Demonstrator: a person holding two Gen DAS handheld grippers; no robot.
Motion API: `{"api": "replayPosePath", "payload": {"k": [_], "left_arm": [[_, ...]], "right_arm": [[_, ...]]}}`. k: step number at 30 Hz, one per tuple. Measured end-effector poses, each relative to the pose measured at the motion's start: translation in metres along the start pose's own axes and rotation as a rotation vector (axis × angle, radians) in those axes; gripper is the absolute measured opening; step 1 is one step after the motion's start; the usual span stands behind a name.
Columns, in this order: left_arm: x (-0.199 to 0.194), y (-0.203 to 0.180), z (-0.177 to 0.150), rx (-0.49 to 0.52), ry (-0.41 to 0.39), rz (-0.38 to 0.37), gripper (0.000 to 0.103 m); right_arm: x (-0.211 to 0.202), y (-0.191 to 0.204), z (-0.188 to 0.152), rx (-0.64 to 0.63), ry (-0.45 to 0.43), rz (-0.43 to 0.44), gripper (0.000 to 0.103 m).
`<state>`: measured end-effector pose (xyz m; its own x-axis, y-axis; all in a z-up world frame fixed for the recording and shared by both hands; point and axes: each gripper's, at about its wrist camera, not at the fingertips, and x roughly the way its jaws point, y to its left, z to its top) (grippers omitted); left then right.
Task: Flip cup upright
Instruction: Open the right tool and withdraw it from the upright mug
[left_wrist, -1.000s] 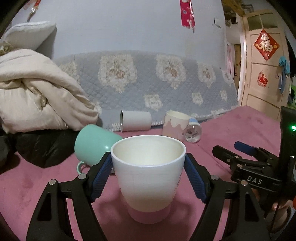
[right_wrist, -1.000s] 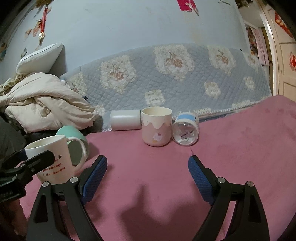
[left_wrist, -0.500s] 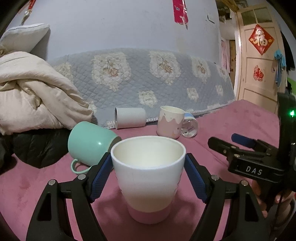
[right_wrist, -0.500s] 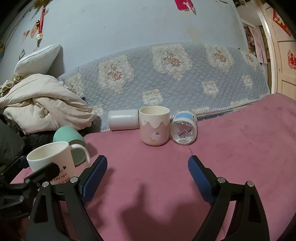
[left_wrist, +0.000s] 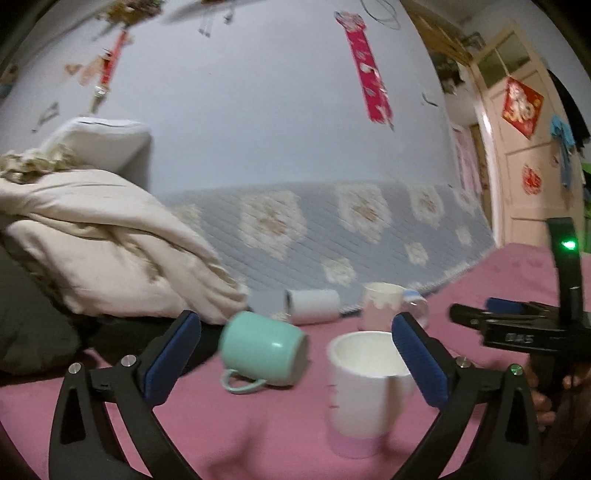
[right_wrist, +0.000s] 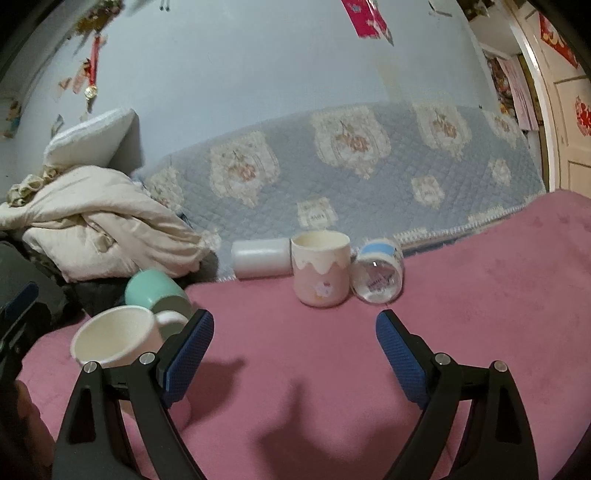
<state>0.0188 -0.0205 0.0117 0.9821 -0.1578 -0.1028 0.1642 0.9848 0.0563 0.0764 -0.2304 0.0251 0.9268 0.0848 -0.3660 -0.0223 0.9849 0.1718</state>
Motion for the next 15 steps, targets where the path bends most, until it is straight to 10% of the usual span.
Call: {"api": "replayPosePath", "payload": {"k": [8, 15], "left_arm": [[-0.006, 0.024, -0.003, -0.049, -0.027, 0.054, 0.103], [-0.022, 0.014, -0.015, 0.002, -0.055, 0.066, 0.103]], "right_arm": [[-0.033, 0.027, -0.006, -0.111, -0.185, 0.037, 0.103], [-0.036, 0.039, -0.011, -0.146, -0.176, 0.022, 0.103]]}}
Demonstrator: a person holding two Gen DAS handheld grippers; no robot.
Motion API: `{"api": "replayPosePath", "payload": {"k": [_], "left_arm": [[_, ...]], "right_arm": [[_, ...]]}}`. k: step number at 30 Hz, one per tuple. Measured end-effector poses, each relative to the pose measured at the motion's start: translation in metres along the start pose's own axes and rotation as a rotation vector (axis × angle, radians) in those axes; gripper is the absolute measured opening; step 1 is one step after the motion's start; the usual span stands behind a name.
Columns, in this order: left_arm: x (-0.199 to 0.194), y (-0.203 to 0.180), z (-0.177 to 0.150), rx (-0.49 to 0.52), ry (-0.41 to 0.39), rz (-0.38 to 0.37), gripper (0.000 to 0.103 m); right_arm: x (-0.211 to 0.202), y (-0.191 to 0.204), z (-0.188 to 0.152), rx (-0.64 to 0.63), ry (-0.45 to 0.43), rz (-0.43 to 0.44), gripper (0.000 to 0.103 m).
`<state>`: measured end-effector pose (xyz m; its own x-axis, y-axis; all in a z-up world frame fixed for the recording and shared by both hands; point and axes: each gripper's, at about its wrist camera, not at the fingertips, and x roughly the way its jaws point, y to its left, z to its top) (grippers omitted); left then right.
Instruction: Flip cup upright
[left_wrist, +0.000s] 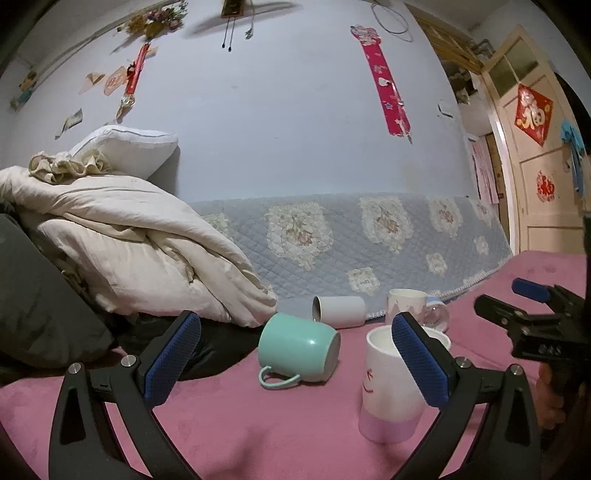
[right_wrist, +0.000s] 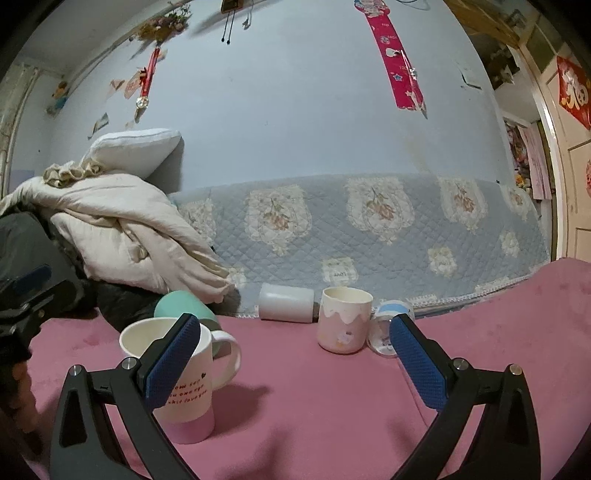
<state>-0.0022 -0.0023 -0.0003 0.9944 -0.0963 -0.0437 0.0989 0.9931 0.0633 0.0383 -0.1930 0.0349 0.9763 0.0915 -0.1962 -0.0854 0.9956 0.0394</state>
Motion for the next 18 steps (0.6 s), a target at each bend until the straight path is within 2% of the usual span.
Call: {"api": "replayPosePath", "payload": {"k": [3, 12, 18], "left_arm": [[-0.007, -0.002, 0.0, 0.009, -0.03, 0.011, 0.103], [-0.005, -0.006, 0.001, 0.029, -0.017, 0.061, 0.103], [-0.002, -0.006, 0.0, 0.031, 0.0, 0.08, 0.103]], "right_arm": [[-0.001, 0.002, -0.002, -0.01, 0.003, -0.006, 0.103], [-0.005, 0.015, -0.005, -0.082, -0.023, -0.021, 0.103], [-0.003, 0.012, -0.005, -0.074, -0.01, -0.015, 0.103]]}}
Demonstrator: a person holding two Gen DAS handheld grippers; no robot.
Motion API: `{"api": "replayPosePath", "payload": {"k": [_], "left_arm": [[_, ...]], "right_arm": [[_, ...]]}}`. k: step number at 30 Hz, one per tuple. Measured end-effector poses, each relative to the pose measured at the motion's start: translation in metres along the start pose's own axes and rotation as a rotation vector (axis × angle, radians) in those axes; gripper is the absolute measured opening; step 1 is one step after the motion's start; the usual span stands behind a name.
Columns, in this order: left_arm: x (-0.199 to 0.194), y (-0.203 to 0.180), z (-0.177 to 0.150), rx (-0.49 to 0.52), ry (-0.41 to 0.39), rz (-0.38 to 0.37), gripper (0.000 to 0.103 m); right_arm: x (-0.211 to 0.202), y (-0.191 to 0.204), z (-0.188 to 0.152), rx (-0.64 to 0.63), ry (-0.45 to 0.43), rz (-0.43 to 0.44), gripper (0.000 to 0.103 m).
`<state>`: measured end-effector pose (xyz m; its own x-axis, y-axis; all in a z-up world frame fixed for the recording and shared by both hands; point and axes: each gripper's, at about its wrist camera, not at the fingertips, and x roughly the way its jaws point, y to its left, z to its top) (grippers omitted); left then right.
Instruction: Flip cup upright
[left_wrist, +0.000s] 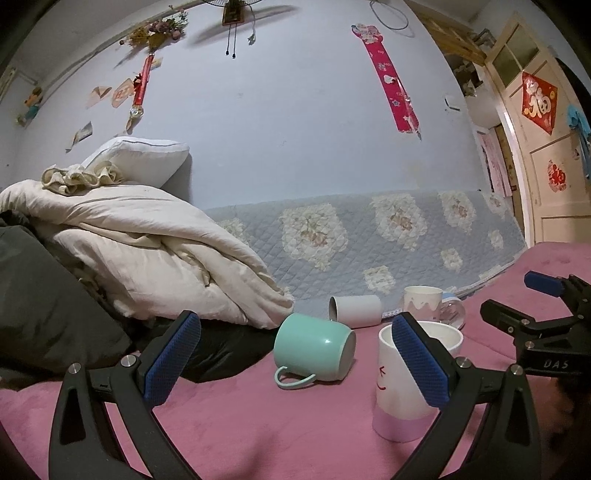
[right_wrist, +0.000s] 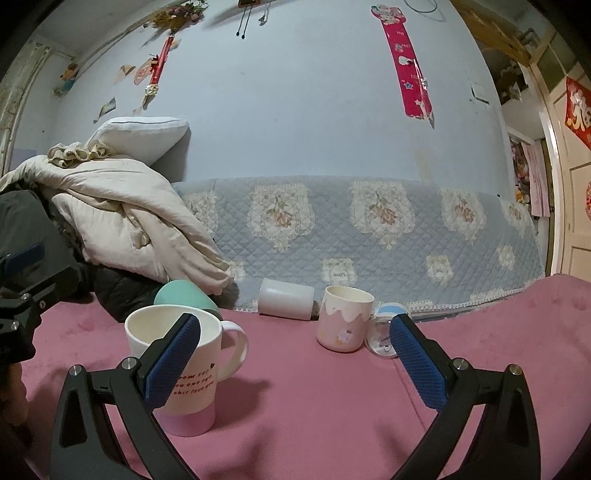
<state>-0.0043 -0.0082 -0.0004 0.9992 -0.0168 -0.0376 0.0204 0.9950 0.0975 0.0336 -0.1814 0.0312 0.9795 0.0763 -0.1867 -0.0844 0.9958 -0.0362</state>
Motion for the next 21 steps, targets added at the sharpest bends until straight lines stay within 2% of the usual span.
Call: {"api": "replayPosePath", "payload": {"k": [21], "left_arm": [[0.0058, 0.0016, -0.0021, -0.001, 0.034, 0.009, 0.103]], "right_arm": [[0.0015, 0.0007, 0.0001, 0.0, 0.007, -0.001, 0.103]]}}
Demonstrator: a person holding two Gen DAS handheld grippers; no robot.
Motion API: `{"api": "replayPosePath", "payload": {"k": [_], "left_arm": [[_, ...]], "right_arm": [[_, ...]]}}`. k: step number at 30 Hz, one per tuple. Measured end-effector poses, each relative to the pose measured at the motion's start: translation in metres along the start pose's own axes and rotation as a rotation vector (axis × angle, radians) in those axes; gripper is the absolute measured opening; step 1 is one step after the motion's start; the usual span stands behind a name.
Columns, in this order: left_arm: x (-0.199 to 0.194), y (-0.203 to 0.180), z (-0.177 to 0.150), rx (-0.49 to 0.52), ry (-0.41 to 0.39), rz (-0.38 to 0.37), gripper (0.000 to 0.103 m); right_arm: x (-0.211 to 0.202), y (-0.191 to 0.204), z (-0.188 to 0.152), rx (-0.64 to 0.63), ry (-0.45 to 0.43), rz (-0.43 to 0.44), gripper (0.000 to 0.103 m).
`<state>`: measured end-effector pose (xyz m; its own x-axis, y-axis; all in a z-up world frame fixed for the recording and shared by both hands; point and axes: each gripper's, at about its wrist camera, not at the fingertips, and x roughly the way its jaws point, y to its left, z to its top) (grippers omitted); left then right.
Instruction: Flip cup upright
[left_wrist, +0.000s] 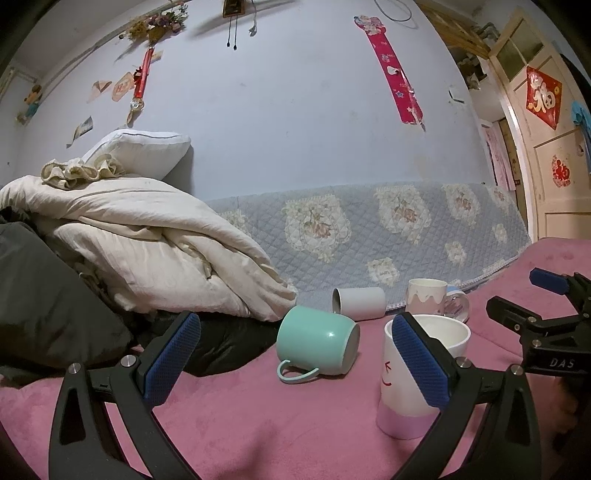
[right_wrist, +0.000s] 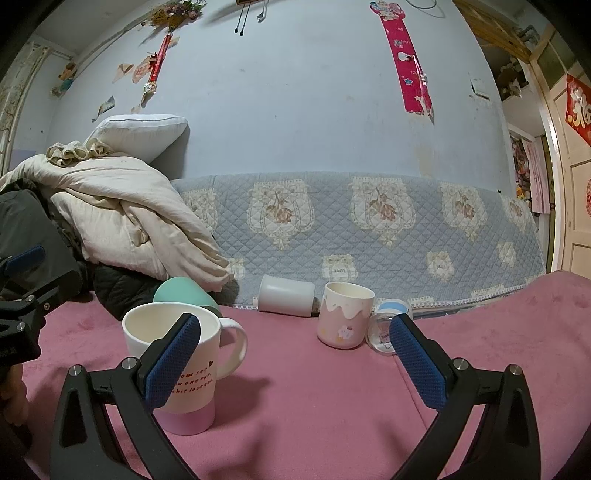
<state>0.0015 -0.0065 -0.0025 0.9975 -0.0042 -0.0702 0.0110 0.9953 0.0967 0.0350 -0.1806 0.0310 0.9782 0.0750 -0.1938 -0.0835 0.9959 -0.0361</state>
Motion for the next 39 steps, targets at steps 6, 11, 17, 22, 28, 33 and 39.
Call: {"api": "replayPosePath", "payload": {"k": [6, 11, 17, 22, 28, 33, 39], "left_arm": [[0.0004, 0.0014, -0.0007, -0.011, 0.008, 0.003, 0.103], [0.0004, 0.0026, -0.0007, -0.016, 0.012, 0.004, 0.103], [0.0007, 0.0035, -0.0007, -0.015, 0.011, 0.005, 0.103], [0.0008, 0.004, -0.0009, -0.018, 0.013, 0.005, 0.103], [0.0013, 0.0048, -0.0012, -0.017, 0.014, 0.007, 0.103], [0.0014, 0.0049, -0.0011, -0.018, 0.013, 0.006, 0.103], [0.0015, 0.0049, -0.001, -0.017, 0.014, 0.007, 0.103]], "right_arm": [[0.0023, -0.0003, -0.0023, 0.002, 0.008, 0.001, 0.103], [0.0042, -0.0001, -0.0051, 0.003, 0.016, 0.0, 0.103], [0.0043, -0.0001, -0.005, 0.001, 0.016, 0.0, 0.103], [0.0049, -0.0002, -0.0041, 0.002, 0.017, 0.0, 0.103], [0.0051, -0.0002, -0.004, 0.001, 0.018, 0.0, 0.103], [0.0052, -0.0002, -0.0038, 0.001, 0.019, 0.0, 0.103], [0.0052, -0.0002, -0.0035, 0.001, 0.019, 0.0, 0.103]]}}
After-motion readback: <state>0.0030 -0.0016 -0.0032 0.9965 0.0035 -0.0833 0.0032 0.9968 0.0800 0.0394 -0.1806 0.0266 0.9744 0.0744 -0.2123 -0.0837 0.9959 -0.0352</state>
